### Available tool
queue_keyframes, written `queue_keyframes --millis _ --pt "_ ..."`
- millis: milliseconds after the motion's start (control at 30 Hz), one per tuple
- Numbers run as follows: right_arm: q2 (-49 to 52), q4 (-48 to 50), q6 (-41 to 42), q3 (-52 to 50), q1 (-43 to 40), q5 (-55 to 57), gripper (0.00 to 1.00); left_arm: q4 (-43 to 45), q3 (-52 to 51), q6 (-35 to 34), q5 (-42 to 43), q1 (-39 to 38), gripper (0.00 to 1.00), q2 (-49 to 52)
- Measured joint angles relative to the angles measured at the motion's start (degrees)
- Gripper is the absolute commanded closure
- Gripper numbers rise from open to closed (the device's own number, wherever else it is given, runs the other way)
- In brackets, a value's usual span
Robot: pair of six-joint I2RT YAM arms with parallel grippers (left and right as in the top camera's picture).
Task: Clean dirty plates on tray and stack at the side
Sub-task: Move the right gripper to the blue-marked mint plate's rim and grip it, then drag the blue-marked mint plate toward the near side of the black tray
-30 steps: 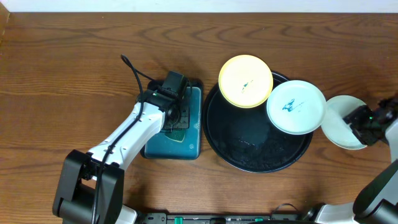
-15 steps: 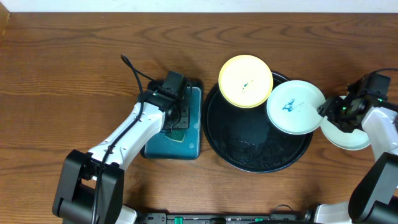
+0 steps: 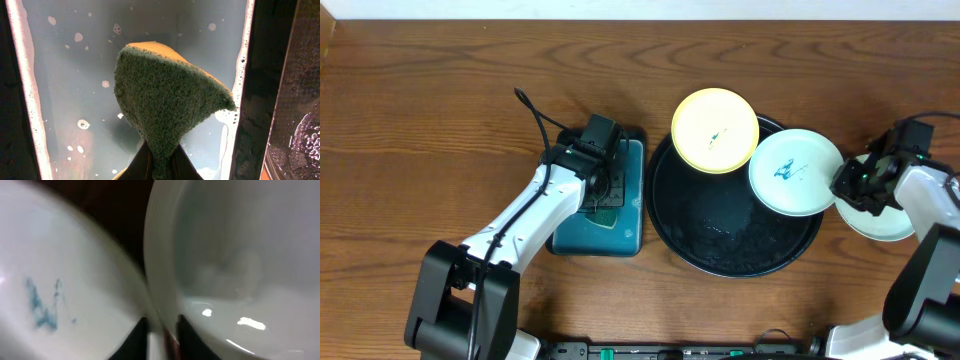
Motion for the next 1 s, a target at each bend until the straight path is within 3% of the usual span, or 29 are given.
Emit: queue_keyframes --millis 367,733,1000 --pt "-0.5 -1.4 0.0 0.7 0.0 -1.4 0.99 0.0 0.0 0.0 0.0 0.0 0.92 0.0" --pt "-9.7 -10.1 -1.6 0.7 0.8 -5.5 0.99 0.0 0.0 0.0 0.0 0.0 0.92 0.0" --pt "-9.7 -16.2 -2.9 0.1 10.1 -8.0 0.99 0.0 0.0 0.0 0.0 0.0 0.92 0.0"
